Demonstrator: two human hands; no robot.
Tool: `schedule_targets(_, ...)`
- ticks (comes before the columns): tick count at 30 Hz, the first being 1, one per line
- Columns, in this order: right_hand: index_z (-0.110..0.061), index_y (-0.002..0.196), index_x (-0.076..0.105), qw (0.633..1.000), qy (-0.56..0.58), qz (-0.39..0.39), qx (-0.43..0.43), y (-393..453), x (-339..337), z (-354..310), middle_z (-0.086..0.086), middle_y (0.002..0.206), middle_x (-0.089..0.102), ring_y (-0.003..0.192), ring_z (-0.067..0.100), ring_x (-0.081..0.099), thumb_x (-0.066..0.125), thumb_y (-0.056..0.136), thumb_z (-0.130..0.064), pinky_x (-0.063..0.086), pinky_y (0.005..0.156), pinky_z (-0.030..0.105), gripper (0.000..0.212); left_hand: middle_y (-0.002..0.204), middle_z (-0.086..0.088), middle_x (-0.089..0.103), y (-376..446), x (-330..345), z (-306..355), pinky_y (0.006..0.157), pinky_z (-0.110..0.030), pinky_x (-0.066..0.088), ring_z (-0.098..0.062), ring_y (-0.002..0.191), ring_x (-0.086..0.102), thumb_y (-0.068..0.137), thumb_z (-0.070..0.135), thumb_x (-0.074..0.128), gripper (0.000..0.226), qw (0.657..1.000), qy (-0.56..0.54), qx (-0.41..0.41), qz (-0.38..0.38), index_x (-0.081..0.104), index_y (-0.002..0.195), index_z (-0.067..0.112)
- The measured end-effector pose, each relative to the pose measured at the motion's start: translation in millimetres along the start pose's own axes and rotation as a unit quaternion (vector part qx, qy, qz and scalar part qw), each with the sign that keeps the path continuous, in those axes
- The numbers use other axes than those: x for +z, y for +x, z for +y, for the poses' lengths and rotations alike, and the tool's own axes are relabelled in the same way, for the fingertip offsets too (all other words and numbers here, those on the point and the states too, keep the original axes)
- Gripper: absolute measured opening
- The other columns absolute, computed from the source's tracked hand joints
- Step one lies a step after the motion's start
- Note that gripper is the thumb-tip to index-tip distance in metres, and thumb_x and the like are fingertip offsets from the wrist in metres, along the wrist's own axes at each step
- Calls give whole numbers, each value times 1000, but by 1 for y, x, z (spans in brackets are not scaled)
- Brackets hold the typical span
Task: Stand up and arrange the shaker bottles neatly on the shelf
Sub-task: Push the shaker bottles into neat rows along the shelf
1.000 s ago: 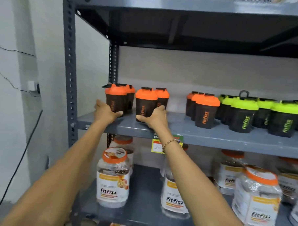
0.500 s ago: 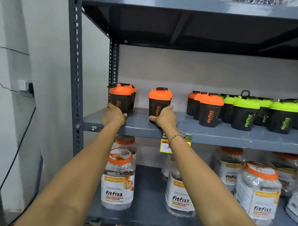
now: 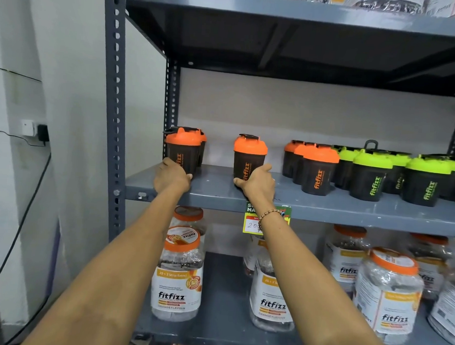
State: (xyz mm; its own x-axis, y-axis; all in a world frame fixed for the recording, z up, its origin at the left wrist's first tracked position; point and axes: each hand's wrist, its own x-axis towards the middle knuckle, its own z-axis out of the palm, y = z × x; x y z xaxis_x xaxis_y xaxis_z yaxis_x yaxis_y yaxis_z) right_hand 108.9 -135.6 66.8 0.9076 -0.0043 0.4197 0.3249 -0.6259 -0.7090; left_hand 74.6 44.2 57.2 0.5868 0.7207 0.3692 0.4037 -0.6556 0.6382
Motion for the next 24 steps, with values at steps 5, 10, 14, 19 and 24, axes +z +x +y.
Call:
schedule_targets(5,-3,128,31,1000,-4,-2,-5,-2,-1,1,21,131,54,122,39,53,74,82,-32,48,95,44,69,133,-19,49,0,-1,0,95,-45,45,-34,122,48,87,36,65,69,1000,3,1,-4,31,136,2)
schedule_targets(10,-3,129,30,1000,-8,-8,-5,-1,-1,2,21,132,53,123,39,52,73,82,-32,47,96,45,70,131,-19,50,0,-1,-2,94,-45,46,-34,121,49,86,36,66,69,1000,8,4,-6,31,135,2)
schedule_targets(14,-3,129,31,1000,-5,-9,-3,0,0,1,21,132,53,123,39,52,73,82,-32,47,96,45,70,131,-20,50,0,-1,-2,95,-45,47,-34,120,50,86,35,66,69,1000,3,7,-10,31,135,1)
schedule_targets(19,-3,127,32,1000,-18,-11,0,1,1,2,21,129,55,121,39,53,73,81,-34,47,94,44,69,132,-19,50,0,-2,-2,95,-45,47,-34,120,50,87,36,65,70,1000,4,8,-13,30,137,2)
schedule_targets(24,-4,127,32,1000,-22,-14,6,0,1,0,20,130,55,121,38,54,73,81,-35,47,94,44,69,134,-19,48,-2,-4,-2,95,-45,46,-34,122,49,87,36,65,71,1000,-1,4,-17,30,137,2)
